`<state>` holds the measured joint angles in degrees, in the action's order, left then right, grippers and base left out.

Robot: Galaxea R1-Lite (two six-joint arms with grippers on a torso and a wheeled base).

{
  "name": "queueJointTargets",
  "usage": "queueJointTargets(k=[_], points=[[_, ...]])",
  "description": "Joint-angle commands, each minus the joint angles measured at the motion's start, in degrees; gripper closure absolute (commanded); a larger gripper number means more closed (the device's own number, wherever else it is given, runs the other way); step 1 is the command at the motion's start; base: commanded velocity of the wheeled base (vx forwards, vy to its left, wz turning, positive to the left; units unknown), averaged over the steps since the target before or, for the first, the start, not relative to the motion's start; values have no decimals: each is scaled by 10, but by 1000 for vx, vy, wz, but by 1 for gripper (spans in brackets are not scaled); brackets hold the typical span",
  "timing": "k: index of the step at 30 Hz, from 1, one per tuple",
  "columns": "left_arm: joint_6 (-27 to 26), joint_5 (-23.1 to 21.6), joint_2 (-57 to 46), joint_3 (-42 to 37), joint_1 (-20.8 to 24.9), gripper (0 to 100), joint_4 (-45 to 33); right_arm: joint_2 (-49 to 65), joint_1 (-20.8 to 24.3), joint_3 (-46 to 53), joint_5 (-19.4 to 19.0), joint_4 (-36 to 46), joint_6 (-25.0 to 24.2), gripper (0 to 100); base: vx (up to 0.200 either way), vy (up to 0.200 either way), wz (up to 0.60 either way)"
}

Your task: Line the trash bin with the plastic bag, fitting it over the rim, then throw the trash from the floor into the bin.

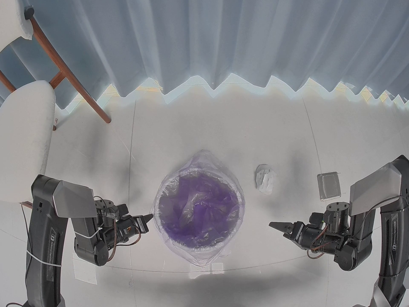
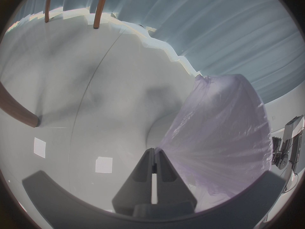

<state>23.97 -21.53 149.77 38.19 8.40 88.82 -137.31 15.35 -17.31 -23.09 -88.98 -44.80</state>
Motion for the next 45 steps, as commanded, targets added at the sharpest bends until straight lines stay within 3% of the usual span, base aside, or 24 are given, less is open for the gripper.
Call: queueJointTargets(k=[1,6,7,15,25,27,31,37,38,41,45], points=[[0,3,16,6,0,100,0,-1,0,0,0,-10,0,0,0,0,0],[-1,32,16,8,5,100,0,-2,0,-1,0,-10,1,0,0,0,0],[-1,40,16,6,7,0,-1,-2,1,-1,0,-10,1,0,0,0,0],[-1,82,-8,-16,9,0,1,-3,1,0,1,-10,2,0,0,0,0],[-1,98,-237,-256,-12,0,1,-10,4,-1,4,-10,10,0,0,0,0],[-2,98,-258,-276,-16,0,1,-10,4,-1,4,-10,10,0,0,0,0],[-5,97,-397,-330,-43,0,1,-10,5,1,4,-10,11,0,0,0,0],[-1,77,-582,-320,-28,0,-1,-11,5,3,6,-10,14,0,0,0,0],[-2,47,-628,-282,-5,0,-1,-11,5,3,6,-10,14,0,0,0,0],[-2,19,-646,-229,14,0,-4,-10,6,4,6,-10,14,0,0,0,0],[-2,-3,-650,-138,82,0,-44,-10,6,8,7,-10,14,0,0,0,0]])
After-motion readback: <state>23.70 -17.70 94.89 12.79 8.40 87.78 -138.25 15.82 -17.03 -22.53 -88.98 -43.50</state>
